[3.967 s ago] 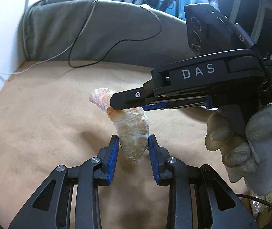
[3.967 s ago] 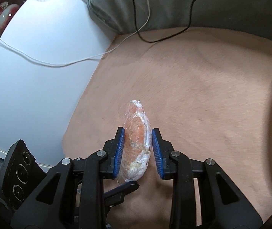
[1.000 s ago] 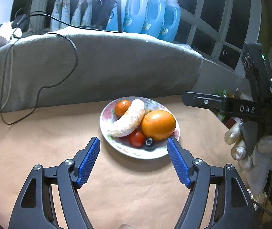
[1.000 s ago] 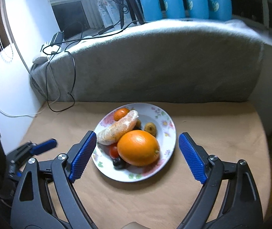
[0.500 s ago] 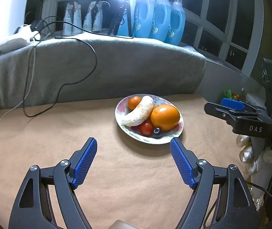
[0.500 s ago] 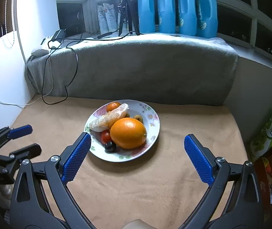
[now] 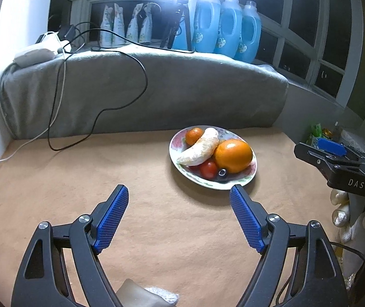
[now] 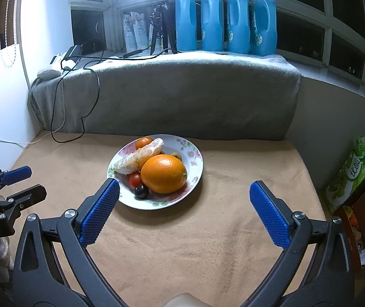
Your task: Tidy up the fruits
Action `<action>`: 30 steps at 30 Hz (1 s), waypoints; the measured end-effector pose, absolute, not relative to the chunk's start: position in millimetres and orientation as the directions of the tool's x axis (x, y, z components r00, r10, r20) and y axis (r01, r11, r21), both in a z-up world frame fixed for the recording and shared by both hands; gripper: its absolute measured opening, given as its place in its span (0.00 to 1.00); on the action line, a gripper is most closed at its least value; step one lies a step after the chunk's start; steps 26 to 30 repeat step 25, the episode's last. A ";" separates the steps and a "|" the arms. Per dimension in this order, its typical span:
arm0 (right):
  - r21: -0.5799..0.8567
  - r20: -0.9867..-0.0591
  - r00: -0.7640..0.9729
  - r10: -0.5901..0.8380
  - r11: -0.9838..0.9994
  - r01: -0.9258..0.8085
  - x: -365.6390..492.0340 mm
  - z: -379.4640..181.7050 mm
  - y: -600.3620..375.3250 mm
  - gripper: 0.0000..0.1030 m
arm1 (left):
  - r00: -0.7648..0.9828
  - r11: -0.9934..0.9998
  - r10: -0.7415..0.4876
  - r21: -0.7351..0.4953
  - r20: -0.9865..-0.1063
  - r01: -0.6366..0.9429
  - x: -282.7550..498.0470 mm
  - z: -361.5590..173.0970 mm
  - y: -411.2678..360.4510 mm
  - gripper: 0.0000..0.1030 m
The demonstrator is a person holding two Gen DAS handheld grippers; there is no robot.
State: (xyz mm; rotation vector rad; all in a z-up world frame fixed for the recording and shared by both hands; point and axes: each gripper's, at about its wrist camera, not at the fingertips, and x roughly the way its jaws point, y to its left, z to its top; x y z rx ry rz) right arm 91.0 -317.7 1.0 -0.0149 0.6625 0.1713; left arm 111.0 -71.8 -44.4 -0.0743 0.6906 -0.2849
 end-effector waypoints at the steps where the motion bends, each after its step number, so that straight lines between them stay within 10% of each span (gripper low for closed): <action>1: 0.040 -0.614 0.774 0.154 0.986 -0.165 91.1 0.9 -317.3 1.00 | 0.733 0.958 -0.285 -0.167 -0.618 0.232 111.2 -44.4 -70.9 0.79; 30: 0.038 -0.623 0.766 0.157 0.985 -0.171 91.9 -3.2 -316.0 1.00 | 0.742 0.962 -0.272 -0.153 -0.613 0.226 111.4 -45.3 -69.6 0.79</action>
